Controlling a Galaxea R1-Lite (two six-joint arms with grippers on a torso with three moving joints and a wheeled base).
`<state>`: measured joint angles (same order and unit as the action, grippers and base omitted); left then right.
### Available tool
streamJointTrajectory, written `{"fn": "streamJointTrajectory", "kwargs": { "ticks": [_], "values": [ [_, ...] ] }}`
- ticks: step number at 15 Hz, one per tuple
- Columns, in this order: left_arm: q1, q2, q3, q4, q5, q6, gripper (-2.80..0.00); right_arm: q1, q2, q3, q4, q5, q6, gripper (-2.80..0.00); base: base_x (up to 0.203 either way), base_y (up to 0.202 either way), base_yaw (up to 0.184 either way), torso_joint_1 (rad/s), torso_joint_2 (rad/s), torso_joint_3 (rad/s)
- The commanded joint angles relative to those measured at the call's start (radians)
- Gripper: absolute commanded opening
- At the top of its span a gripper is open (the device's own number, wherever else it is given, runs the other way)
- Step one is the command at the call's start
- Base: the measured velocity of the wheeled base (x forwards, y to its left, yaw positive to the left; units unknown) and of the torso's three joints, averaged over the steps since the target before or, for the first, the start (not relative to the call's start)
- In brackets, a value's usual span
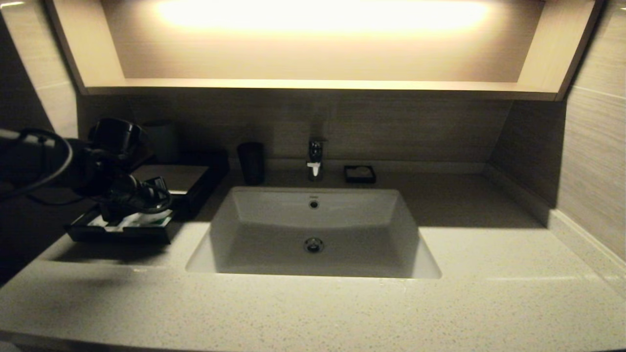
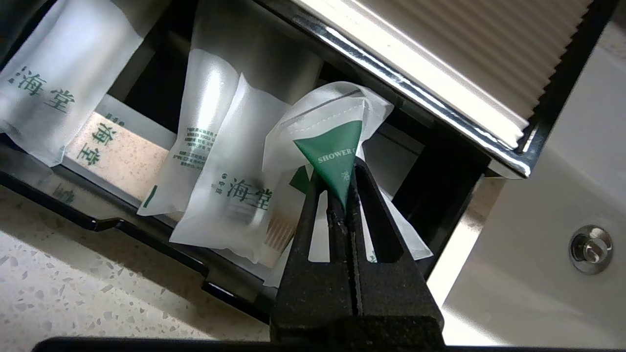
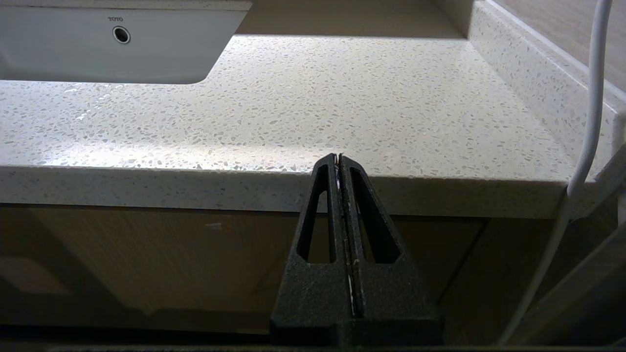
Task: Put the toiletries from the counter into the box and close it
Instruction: Place the bathroom toiletry into the drawer
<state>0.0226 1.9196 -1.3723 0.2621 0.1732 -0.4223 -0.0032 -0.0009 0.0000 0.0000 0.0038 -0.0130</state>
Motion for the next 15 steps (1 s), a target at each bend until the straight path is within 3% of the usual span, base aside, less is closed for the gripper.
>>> {"fn": "streamJointTrajectory", "kwargs": {
  "ticks": [1,8,9,15],
  "values": [
    [-0.001,0.010,0.002,0.002,0.002,-0.003,-2.80,0.000,-0.001,0.002,0.000,0.001,-0.001,-2.80,0.000,0.000,0.000,0.000,0.00,0.000],
    [0.000,0.013,-0.001,0.003,0.003,-0.001,-2.80,0.000,0.001,0.002,0.000,0.001,-0.001,-2.80,0.000,0.000,0.000,0.000,0.00,0.000],
    [-0.001,0.013,-0.001,0.002,0.003,0.000,0.00,0.000,0.001,0.002,0.000,0.001,-0.001,-2.80,0.000,0.000,0.000,0.000,0.00,0.000],
    [0.000,-0.010,0.001,0.005,0.005,0.000,0.00,0.000,0.001,0.002,0.000,0.001,-0.001,-2.80,0.000,0.000,0.000,0.000,0.00,0.000]
  ]
}}
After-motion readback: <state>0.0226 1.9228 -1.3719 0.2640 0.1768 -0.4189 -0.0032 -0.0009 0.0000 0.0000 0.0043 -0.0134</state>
